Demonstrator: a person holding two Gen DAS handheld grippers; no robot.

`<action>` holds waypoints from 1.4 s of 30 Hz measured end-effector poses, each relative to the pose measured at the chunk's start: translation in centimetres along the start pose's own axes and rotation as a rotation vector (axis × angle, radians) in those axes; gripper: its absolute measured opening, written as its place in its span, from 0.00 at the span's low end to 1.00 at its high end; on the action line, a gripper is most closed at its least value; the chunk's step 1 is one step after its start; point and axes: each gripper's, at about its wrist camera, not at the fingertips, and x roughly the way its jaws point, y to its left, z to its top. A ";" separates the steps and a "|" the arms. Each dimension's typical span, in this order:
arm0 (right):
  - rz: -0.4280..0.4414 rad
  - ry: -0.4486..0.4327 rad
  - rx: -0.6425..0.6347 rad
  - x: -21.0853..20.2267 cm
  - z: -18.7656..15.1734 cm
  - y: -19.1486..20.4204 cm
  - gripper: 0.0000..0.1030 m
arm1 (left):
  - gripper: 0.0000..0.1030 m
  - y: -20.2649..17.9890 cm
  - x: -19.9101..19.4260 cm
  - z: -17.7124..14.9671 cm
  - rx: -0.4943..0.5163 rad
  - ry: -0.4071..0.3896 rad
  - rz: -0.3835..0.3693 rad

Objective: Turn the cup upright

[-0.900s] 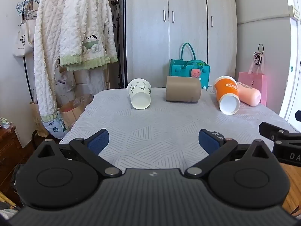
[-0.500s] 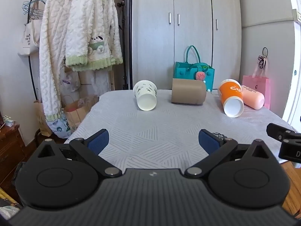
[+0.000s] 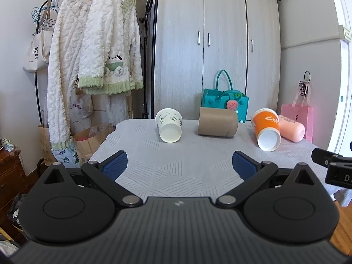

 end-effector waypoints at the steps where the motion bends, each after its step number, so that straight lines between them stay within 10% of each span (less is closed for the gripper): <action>1: -0.008 0.001 -0.005 0.1 0.0 0.0 1.00 | 1.00 0.0 -0.1 -0.1 -0.002 -0.004 -0.003; 42: -0.001 0.034 -0.007 0.0 -0.2 0.0 1.00 | 1.00 0.4 0.4 -0.6 -0.023 0.091 0.024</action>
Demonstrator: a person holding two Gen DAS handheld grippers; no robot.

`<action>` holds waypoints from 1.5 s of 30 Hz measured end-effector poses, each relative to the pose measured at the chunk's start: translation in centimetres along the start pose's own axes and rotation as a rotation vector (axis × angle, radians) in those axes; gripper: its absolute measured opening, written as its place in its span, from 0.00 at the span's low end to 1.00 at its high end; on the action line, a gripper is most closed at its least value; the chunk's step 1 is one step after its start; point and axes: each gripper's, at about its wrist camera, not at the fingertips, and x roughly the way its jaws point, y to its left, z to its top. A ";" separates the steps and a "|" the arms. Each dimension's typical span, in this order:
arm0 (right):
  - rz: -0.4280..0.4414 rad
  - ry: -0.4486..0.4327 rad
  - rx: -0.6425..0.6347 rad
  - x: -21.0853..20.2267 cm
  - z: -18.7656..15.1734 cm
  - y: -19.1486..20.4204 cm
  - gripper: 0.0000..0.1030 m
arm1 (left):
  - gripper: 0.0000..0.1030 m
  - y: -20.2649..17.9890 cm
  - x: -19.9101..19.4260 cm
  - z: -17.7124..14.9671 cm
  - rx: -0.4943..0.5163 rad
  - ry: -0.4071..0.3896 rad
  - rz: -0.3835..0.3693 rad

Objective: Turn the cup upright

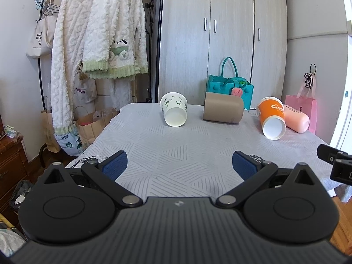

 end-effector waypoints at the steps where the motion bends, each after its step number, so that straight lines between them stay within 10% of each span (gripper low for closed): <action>1: 0.000 0.000 0.000 0.0 0.0 0.0 1.00 | 1.00 0.0 0.0 0.0 0.000 0.001 0.000; 17: 0.017 0.021 -0.009 0.4 -0.2 0.0 1.00 | 1.00 0.9 -0.4 0.6 -0.047 0.038 -0.003; 24: 0.164 0.057 -0.004 0.4 1.4 -1.7 1.00 | 1.00 0.7 -0.4 2.9 -0.006 0.123 -0.025; 45: 0.517 0.070 -0.486 3.3 10.6 -4.1 1.00 | 1.00 -1.1 7.0 13.1 -0.058 0.292 -0.347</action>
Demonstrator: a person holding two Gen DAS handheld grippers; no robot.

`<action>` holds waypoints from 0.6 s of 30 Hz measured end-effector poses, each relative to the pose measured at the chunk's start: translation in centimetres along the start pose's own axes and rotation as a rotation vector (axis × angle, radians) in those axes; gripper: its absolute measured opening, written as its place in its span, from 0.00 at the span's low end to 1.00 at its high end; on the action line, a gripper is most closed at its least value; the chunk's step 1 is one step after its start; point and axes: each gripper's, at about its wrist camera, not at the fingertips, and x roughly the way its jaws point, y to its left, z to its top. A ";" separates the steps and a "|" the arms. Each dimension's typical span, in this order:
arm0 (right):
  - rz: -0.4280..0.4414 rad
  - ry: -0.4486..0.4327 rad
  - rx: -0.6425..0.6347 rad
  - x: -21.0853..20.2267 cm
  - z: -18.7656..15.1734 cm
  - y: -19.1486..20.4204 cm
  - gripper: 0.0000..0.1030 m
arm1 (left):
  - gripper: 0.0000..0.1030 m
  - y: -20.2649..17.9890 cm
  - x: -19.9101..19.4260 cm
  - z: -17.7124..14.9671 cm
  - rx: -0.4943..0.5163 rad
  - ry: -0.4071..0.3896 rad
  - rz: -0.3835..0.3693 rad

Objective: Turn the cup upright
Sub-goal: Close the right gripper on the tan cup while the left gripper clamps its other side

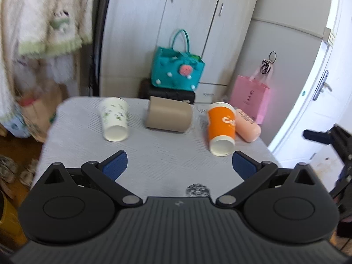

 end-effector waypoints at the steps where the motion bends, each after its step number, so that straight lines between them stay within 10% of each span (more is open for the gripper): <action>1: 0.019 0.006 -0.019 0.6 0.3 -0.1 1.00 | 1.00 0.1 0.7 0.5 -0.008 0.008 0.001; 18: 0.347 0.227 -0.316 15.8 9.3 -4.2 1.00 | 0.96 4.6 14.7 5.4 -0.385 0.115 -0.042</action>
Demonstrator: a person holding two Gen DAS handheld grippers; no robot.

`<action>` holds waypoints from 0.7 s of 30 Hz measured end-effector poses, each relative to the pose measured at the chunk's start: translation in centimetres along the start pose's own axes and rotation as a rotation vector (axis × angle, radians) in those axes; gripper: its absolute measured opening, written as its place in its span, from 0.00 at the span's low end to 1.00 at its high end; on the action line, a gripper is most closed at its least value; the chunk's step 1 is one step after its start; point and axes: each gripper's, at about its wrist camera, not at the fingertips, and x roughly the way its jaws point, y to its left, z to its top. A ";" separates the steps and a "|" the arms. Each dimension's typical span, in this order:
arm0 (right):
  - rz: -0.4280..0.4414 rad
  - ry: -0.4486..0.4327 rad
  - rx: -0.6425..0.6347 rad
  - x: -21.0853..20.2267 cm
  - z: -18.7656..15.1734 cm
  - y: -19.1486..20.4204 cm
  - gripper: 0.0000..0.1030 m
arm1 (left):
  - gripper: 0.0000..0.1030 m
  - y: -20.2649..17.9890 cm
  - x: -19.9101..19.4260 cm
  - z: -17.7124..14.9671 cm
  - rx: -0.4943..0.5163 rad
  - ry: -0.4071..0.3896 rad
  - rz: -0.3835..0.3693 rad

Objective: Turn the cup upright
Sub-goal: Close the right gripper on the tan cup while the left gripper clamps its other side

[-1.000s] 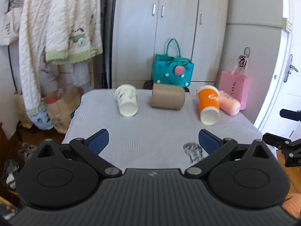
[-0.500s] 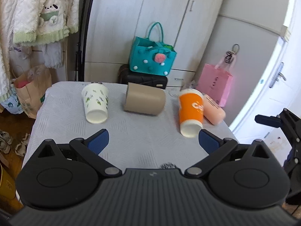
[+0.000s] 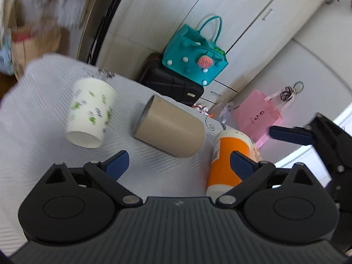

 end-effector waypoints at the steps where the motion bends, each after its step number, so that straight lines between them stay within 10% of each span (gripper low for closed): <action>1: 0.028 0.023 -0.011 0.9 0.4 -0.4 1.00 | 0.95 0.4 0.9 0.2 -0.040 0.008 -0.007; 21: 0.254 0.210 -0.153 11.6 0.6 -5.9 1.00 | 0.66 3.6 10.1 1.1 -0.346 0.065 -0.075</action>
